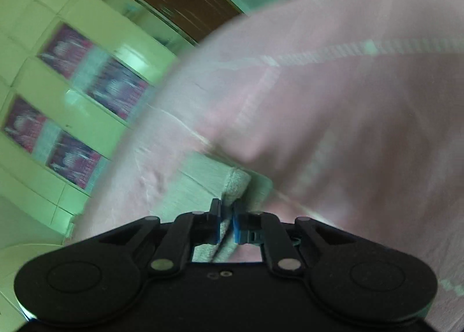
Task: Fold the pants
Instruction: 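Grasp the folded pants edge with the left gripper while the right gripper pinches a corner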
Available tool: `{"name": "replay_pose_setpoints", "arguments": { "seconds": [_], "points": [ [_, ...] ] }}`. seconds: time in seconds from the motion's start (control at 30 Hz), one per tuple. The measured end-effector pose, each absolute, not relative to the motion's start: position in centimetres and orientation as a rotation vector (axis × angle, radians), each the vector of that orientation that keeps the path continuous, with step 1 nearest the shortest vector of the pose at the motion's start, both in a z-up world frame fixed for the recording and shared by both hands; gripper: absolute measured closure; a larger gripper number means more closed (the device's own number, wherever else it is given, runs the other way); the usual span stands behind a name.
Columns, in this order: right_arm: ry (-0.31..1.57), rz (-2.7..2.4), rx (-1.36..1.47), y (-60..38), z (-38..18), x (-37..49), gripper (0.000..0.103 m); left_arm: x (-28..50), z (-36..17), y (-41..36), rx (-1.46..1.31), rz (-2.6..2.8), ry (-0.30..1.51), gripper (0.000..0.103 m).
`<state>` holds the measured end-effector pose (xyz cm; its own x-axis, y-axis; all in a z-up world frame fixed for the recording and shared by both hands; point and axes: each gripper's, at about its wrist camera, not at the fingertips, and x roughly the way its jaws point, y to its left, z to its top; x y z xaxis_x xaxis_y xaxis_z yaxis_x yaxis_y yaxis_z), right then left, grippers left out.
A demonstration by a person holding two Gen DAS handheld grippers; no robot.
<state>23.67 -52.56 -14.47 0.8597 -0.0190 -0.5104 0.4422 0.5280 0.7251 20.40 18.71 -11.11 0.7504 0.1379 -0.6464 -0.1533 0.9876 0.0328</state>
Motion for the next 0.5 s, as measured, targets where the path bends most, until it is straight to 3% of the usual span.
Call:
{"name": "replay_pose_setpoints", "arguments": {
  "seconds": [0.03,0.1,0.2,0.27,0.33,0.37,0.5],
  "points": [
    [0.456,-0.284,1.003,-52.6,-14.4,23.2,0.097,20.4,-11.1,18.7,-0.023,0.158,0.704,0.019],
    [0.372,-0.3,0.99,-52.3,-13.4,21.3,0.075,20.3,-11.1,18.7,-0.024,0.156,0.702,0.019],
    [0.403,-0.294,1.028,-52.4,-14.0,21.3,0.063,20.4,-11.3,18.6,-0.023,0.16,0.697,0.018],
    [0.449,-0.25,1.059,-52.6,-14.9,22.7,0.061,20.4,-11.4,18.4,-0.024,0.165,0.697,0.018],
    [0.498,-0.244,1.017,-52.3,-15.0,24.1,0.067,20.4,-11.3,18.4,-0.025,0.167,0.7,0.017],
    [0.54,-0.239,1.005,-52.2,-15.0,24.7,0.103,20.4,-11.2,18.5,-0.024,0.165,0.701,0.017],
    [0.41,-0.154,0.938,-51.1,-11.0,23.3,0.103,20.5,-11.1,18.6,-0.021,0.16,0.706,0.017]
  ]
}}
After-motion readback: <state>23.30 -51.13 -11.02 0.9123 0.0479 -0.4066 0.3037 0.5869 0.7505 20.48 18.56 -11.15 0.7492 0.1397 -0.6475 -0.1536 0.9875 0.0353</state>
